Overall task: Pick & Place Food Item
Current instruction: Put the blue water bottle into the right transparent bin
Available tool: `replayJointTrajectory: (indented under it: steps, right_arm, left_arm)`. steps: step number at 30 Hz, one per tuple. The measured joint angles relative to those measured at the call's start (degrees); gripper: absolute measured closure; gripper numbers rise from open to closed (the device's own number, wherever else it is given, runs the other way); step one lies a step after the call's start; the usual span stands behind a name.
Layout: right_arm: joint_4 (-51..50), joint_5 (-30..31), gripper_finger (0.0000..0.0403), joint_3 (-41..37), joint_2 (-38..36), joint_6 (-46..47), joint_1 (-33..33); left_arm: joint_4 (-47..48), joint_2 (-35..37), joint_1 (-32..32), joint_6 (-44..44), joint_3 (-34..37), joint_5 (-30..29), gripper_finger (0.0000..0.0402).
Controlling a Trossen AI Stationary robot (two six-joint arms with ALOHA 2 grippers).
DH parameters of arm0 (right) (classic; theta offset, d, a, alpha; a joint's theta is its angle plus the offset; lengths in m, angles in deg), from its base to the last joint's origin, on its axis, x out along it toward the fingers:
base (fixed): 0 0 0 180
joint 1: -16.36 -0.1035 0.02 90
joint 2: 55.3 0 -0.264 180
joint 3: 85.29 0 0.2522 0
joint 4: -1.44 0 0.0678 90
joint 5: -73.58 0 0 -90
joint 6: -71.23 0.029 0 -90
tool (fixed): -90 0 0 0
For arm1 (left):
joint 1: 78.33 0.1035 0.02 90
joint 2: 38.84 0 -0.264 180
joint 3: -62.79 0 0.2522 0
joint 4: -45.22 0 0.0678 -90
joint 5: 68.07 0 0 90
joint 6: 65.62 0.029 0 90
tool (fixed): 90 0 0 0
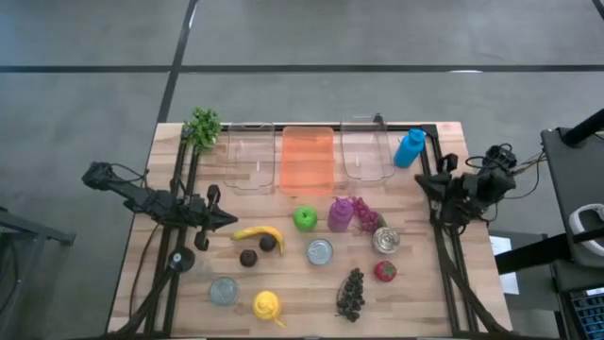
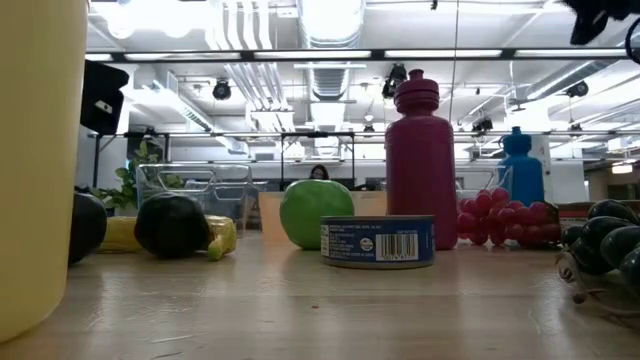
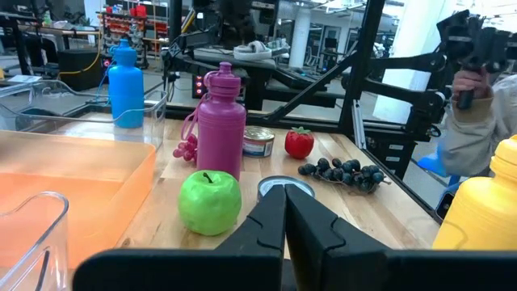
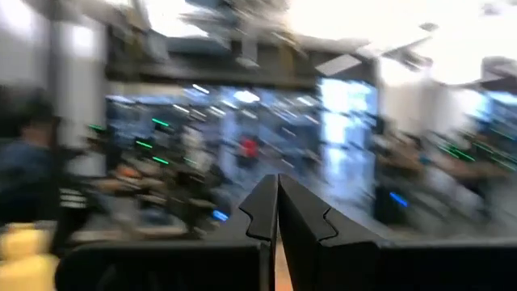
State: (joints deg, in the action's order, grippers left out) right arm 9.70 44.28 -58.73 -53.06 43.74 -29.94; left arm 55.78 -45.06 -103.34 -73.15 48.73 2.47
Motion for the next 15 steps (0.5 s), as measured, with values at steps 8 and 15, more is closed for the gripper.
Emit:
replayJointTrajectory:
  steps: [8, 15]
  right_arm:
    - [-0.46, 28.23, 0.0394, 6.32, 4.92, -1.46, 0.0]
    - [-0.73, 29.02, 0.0394, 11.1, 8.09, -1.4, 0.18]
  left_arm:
    - [0.0, 0.0, 0.0, 0.0, 0.0, -0.01, 0.0391]
    - [-0.01, 0.0, 0.0, 0.0, 0.0, 0.0, 0.0391]
